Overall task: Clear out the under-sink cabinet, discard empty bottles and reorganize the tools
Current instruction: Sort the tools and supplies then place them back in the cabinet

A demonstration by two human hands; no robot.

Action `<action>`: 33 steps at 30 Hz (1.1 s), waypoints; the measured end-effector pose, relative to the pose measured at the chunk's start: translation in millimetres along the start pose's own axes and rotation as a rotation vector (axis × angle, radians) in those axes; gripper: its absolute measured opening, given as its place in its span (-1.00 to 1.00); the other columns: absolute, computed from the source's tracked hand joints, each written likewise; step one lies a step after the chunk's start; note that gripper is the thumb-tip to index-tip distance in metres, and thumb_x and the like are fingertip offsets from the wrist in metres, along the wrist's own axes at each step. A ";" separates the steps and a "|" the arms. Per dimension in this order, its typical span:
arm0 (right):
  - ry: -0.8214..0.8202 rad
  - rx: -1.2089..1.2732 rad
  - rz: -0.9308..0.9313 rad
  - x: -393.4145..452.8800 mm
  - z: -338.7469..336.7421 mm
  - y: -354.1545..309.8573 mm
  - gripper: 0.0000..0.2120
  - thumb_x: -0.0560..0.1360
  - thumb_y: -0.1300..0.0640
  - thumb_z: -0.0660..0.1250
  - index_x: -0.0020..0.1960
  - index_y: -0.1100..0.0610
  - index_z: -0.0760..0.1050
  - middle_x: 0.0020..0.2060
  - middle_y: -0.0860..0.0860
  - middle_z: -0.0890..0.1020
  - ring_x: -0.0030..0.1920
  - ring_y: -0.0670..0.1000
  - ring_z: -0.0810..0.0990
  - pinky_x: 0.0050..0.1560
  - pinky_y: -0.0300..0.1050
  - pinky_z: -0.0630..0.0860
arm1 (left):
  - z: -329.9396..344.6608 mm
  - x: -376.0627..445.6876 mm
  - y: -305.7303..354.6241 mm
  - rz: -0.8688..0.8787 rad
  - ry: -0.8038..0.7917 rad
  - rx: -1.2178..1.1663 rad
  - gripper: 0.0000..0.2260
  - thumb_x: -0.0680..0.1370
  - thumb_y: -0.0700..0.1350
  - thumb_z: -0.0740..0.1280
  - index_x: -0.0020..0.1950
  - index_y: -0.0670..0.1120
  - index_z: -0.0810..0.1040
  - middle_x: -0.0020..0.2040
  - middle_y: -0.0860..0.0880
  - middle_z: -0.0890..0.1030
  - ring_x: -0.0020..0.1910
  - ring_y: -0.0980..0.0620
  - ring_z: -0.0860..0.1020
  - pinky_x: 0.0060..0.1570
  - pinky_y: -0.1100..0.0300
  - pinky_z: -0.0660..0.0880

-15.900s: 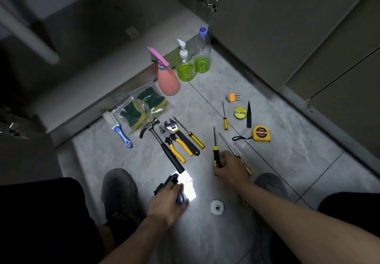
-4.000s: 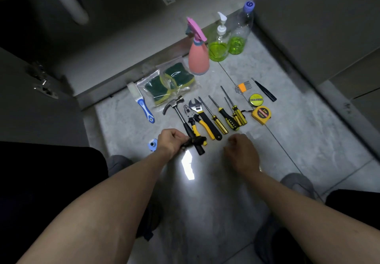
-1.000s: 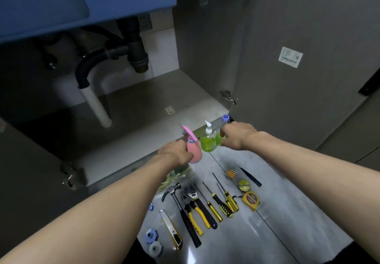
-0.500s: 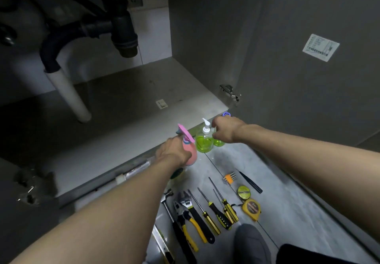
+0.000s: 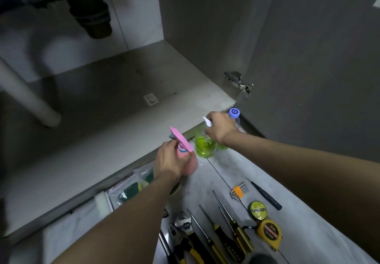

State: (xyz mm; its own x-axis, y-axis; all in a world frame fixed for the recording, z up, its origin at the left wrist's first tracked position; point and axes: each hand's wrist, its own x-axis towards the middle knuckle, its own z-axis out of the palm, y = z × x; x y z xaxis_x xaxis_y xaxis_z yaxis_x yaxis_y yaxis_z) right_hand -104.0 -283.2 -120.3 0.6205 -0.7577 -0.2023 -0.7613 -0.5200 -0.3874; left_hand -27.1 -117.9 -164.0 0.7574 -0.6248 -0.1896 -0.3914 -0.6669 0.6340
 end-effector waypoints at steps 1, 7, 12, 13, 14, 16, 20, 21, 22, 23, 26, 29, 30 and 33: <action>0.007 0.016 0.000 2.0 3.0 0.0 -0.80 0.53 0.13 0.32 0.14 0.14 0.54 0.10 0.20 0.61 0.13 0.27 0.55 -0.03 -0.05 0.43 | 1.0 2.3 -2.0 0.007 -0.001 -0.003 -0.65 0.46 0.06 0.46 0.19 -0.02 0.57 0.12 -0.04 0.55 0.10 -0.07 0.53 0.03 0.04 0.51; 0.002 0.073 0.015 -0.7 0.6 -1.8 -0.74 0.51 0.21 0.31 0.18 0.10 0.59 0.15 0.19 0.61 0.19 0.25 0.55 0.01 -0.08 0.43 | -8.6 13.0 16.4 0.041 -0.029 -0.092 -0.83 0.48 0.06 0.40 0.03 0.06 0.59 -0.01 -0.02 0.64 -0.04 -0.09 0.58 -0.14 0.12 0.50; 0.029 0.054 -0.068 -5.6 -24.7 -10.7 -0.79 0.57 0.13 0.27 0.15 0.10 0.59 0.16 0.22 0.61 0.20 0.27 0.54 0.08 -0.01 0.50 | -39.9 19.1 44.6 0.039 -0.002 -0.124 -0.81 0.49 0.03 0.34 0.08 0.07 0.57 0.00 -0.03 0.66 -0.02 -0.10 0.60 -0.05 0.07 0.57; 0.038 0.046 -0.084 -6.0 -33.8 -15.4 -0.79 0.58 0.11 0.27 0.16 0.11 0.59 0.16 0.22 0.61 0.21 0.28 0.54 0.11 0.01 0.51 | -49.8 19.5 51.2 0.040 0.008 -0.135 -0.83 0.47 0.02 0.34 0.05 0.07 0.56 -0.02 -0.03 0.66 -0.03 -0.11 0.61 -0.05 0.07 0.57; 0.053 0.036 -0.101 -6.4 -43.0 -20.0 -0.78 0.59 0.09 0.25 0.17 0.11 0.58 0.16 0.23 0.60 0.22 0.29 0.53 0.14 0.03 0.50 | -59.8 19.7 57.2 0.038 0.030 -0.165 -0.85 0.45 0.01 0.35 0.00 0.07 0.56 -0.04 -0.03 0.66 -0.05 -0.10 0.61 -0.05 0.07 0.57; 0.116 0.031 -0.134 -6.1 -60.7 -28.4 -0.76 0.62 0.03 0.22 0.16 0.12 0.56 0.15 0.24 0.60 0.22 0.30 0.53 0.15 0.04 0.48 | -79.8 20.0 66.4 0.029 0.111 -0.246 -0.88 0.40 -0.02 0.38 -0.07 0.06 0.55 -0.09 -0.01 0.66 -0.08 -0.08 0.62 -0.09 0.10 0.55; 0.325 0.151 -0.188 -3.3 -84.5 -40.7 -0.76 0.64 0.03 0.20 0.07 0.17 0.55 0.09 0.20 0.62 0.16 0.29 0.55 0.07 0.05 0.44 | -115.8 22.8 74.8 0.054 0.315 -0.244 -0.85 0.40 -0.02 0.41 -0.06 0.03 0.56 -0.10 0.00 0.65 -0.10 -0.06 0.61 -0.13 0.16 0.50; 0.373 0.213 -0.186 -2.5 -86.3 -42.5 -0.76 0.64 0.04 0.21 0.10 0.16 0.56 0.09 0.18 0.63 0.17 0.27 0.55 0.08 0.04 0.44 | -121.8 25.8 74.5 0.065 0.351 -0.236 -0.84 0.40 -0.03 0.41 -0.04 0.02 0.56 -0.08 -0.01 0.66 -0.09 -0.07 0.61 -0.09 0.12 0.53; 0.415 0.279 -0.176 -1.5 -86.5 -43.7 -0.77 0.64 0.05 0.22 0.12 0.15 0.58 0.09 0.16 0.63 0.17 0.25 0.55 0.09 0.03 0.44 | -125.7 29.9 73.2 0.072 0.374 -0.227 -0.84 0.42 -0.03 0.40 -0.02 0.01 0.56 -0.06 -0.02 0.65 -0.07 -0.08 0.61 -0.06 0.09 0.55; 0.444 0.341 -0.165 0.2 -85.4 -44.3 -0.78 0.63 0.06 0.24 0.13 0.14 0.59 0.09 0.14 0.64 0.17 0.23 0.55 0.10 0.02 0.44 | -127.2 35.1 71.4 0.072 0.386 -0.222 -0.84 0.43 -0.04 0.40 -0.01 0.01 0.56 -0.05 -0.03 0.65 -0.05 -0.09 0.61 -0.03 0.07 0.56; 0.467 0.462 -0.119 8.6 -79.1 -43.8 -0.81 0.60 0.06 0.28 0.13 0.09 0.61 0.05 0.08 0.66 0.14 0.16 0.58 0.05 -0.06 0.41 | -119.1 54.5 64.0 0.065 0.358 -0.226 -0.85 0.49 -0.07 0.37 0.04 -0.03 0.58 -0.02 -0.08 0.66 0.00 -0.13 0.62 0.01 0.03 0.57; 0.464 0.506 -0.070 21.2 -72.7 -43.0 -0.81 0.59 0.05 0.33 0.14 0.07 0.61 0.03 0.06 0.68 0.10 0.14 0.60 0.05 -0.07 0.44 | -104.3 74.0 57.5 0.103 0.306 -0.233 -0.83 0.51 -0.09 0.38 0.09 -0.04 0.59 0.02 -0.10 0.67 0.05 -0.14 0.61 0.02 0.08 0.54; 0.455 0.515 -0.075 25.5 -70.0 -42.8 -0.81 0.58 0.04 0.35 0.13 0.07 0.62 0.01 0.06 0.68 0.08 0.14 0.61 0.06 -0.06 0.47 | -100.5 80.9 56.9 0.122 0.295 -0.241 -0.82 0.51 -0.09 0.38 0.11 -0.03 0.59 0.04 -0.10 0.67 0.07 -0.14 0.61 0.04 0.07 0.54; 0.419 0.529 -0.131 38.3 -64.9 -44.0 -0.76 0.52 -0.01 0.44 0.13 0.07 0.63 -0.08 0.04 0.66 -0.01 0.10 0.63 0.06 -0.01 0.52 | -91.7 100.8 56.0 0.159 0.299 -0.249 -0.78 0.51 -0.01 0.38 0.13 0.02 0.56 0.06 -0.07 0.66 0.10 -0.14 0.60 0.04 0.06 0.53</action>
State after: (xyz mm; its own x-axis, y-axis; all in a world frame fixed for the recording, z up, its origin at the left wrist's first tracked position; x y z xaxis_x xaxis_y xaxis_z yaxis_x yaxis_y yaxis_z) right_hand -59.0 -315.0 -52.6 0.4945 -0.8459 0.1998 -0.4245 -0.4356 -0.7938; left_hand 75.3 -181.0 -78.8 0.8305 -0.5420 0.1281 -0.4053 -0.4305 0.8065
